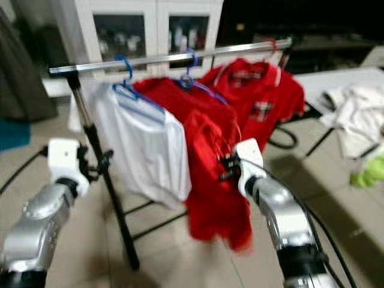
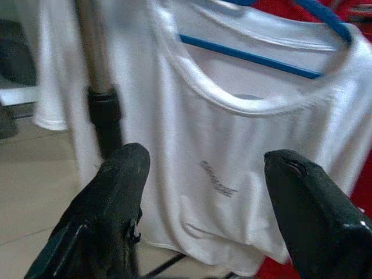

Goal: Hang hanger

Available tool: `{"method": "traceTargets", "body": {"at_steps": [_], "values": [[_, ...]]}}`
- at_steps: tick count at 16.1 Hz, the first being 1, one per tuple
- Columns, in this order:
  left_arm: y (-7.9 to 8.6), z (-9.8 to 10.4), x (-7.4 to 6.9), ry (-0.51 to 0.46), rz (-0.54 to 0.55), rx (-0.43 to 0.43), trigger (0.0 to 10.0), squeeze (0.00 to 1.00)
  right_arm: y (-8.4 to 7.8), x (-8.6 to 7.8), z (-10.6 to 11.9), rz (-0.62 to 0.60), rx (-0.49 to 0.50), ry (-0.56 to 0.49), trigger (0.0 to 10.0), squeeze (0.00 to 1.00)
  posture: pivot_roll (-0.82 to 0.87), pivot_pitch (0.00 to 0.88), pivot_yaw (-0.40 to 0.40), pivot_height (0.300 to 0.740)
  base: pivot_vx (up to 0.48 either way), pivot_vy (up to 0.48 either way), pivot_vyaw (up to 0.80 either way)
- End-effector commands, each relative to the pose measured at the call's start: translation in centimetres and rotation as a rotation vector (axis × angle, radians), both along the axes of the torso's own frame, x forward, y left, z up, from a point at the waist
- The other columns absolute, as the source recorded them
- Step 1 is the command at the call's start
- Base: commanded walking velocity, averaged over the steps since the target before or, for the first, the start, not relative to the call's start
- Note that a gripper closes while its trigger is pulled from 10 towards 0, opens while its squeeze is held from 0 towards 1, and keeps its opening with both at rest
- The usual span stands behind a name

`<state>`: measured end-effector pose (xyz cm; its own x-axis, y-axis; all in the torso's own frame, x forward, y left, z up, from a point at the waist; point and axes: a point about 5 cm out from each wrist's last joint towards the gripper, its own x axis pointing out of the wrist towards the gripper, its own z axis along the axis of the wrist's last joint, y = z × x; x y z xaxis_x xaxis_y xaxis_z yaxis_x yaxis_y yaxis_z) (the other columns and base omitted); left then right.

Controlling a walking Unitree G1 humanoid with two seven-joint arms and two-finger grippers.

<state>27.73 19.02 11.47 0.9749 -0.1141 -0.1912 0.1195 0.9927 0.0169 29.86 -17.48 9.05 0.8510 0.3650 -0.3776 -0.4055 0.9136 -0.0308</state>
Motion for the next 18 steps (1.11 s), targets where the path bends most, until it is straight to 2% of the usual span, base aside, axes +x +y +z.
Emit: {"method": "traceTargets", "body": {"at_steps": [1, 6, 8, 12, 15, 16, 18], "values": [[-0.6, 0.2, 0.2, -0.003, -0.012, -0.006, 10.0, 0.00, -1.2, 0.1, 0.6, -0.041, -0.012, -0.036, 10.0, 0.00, 0.03, 0.000, -0.071, 0.740, 0.000, -0.480, 0.00], [-1.1, 0.2, 0.3, -0.008, -0.031, 0.015, 10.0, 0.00, -2.0, 0.4, 0.6, -0.059, -0.032, -0.041, 10.0, 0.00, 0.03, 0.000, -0.082, 0.740, 0.000, -0.480, 0.00], [-1.2, 0.2, 0.5, -0.015, -0.033, 0.017, 10.0, 0.00, -2.6, 0.7, 0.7, -0.127, -0.032, -0.054, 10.0, 0.00, 0.03, 0.000, -0.083, 0.740, 0.000, -0.480, 0.00], [-1.4, 0.3, 0.9, -0.016, -0.058, 0.035, 10.0, 0.00, -2.2, -0.2, -0.4, -0.205, 0.025, -0.027, 10.0, 0.00, 0.02, 0.000, -0.044, 0.740, 0.000, -0.480, 0.00], [-1.8, 0.9, 2.3, -0.033, -0.115, 0.010, 10.0, 0.00, -2.5, -1.7, -1.3, -0.270, 0.003, -0.044, 10.0, 0.00, -0.02, 0.000, 0.041, 0.740, 0.000, 0.000, 0.00], [-2.0, 1.1, 2.6, -0.042, -0.127, -0.033, 10.0, 0.00, -2.9, -1.9, -0.9, -0.271, -0.018, -0.066, 10.0, 0.00, -0.04, 0.000, 0.054, 0.740, 0.000, 0.000, 0.00], [-2.1, 1.1, 2.9, -0.045, -0.124, -0.045, 10.0, 0.00, -3.2, -1.8, -0.5, -0.285, -0.035, -0.081, 10.0, 0.00, -0.04, 0.000, 0.047, 0.740, 0.356, 0.000, 0.21]]}}
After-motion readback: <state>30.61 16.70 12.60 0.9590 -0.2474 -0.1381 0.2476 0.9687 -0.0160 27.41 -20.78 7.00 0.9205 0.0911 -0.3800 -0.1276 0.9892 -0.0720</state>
